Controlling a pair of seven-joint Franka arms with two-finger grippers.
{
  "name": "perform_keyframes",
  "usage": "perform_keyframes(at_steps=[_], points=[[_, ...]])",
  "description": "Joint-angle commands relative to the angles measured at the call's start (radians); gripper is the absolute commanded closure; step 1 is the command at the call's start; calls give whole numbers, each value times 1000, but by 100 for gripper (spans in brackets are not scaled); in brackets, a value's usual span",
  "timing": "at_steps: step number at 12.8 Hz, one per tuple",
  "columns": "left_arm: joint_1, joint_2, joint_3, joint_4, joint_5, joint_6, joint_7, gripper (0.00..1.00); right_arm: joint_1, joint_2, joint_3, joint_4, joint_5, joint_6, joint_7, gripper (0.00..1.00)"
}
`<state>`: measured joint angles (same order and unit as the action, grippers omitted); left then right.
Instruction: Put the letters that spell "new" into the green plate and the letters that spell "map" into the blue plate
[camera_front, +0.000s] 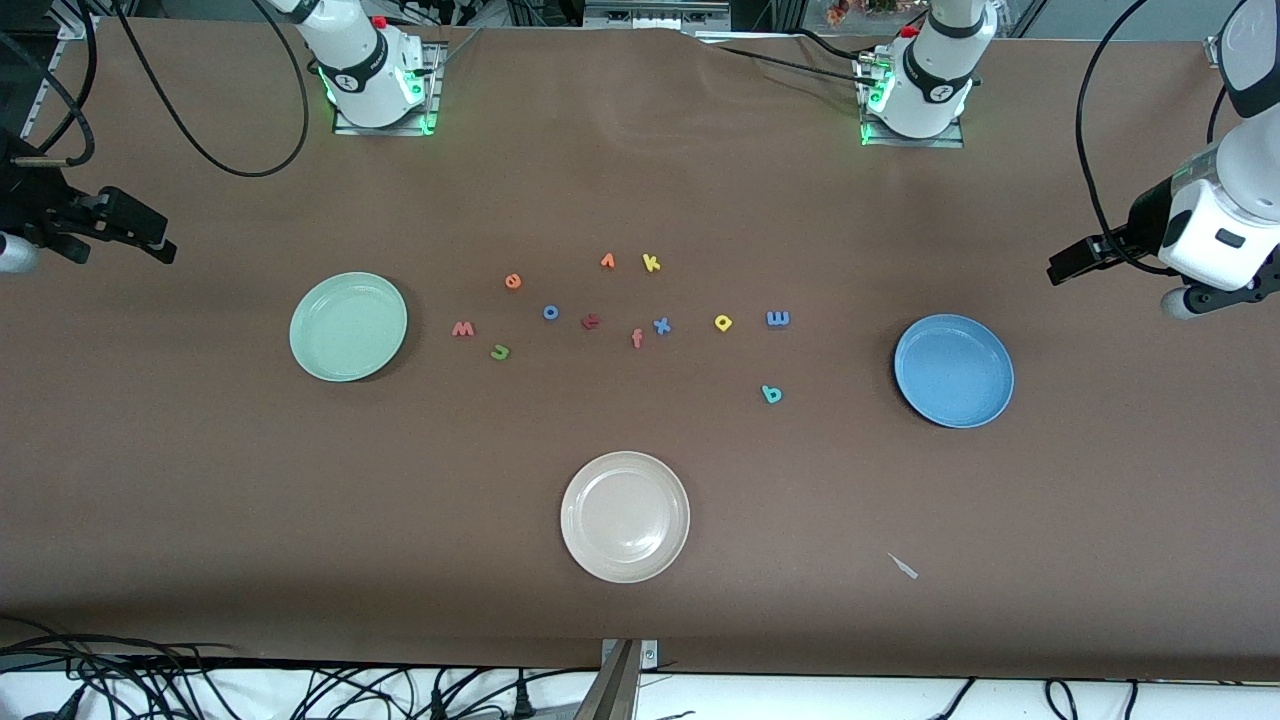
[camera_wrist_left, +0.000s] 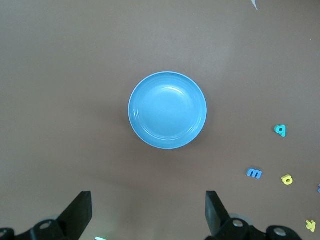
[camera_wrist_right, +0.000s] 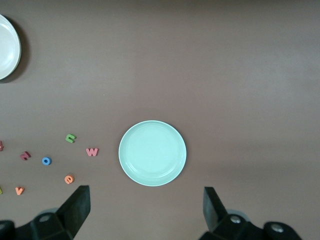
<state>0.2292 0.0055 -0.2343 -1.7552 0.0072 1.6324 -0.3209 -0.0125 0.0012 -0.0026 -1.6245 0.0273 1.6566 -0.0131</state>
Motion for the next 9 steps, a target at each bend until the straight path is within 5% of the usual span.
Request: perform_keyframes(at_steps=[1, 9], points=[[1, 1, 3, 10, -29, -14, 17, 0, -4, -10, 1, 6, -9, -18, -11, 0], [1, 1, 3, 10, -29, -17, 9, 0, -4, -7, 1, 5, -9, -18, -11, 0]])
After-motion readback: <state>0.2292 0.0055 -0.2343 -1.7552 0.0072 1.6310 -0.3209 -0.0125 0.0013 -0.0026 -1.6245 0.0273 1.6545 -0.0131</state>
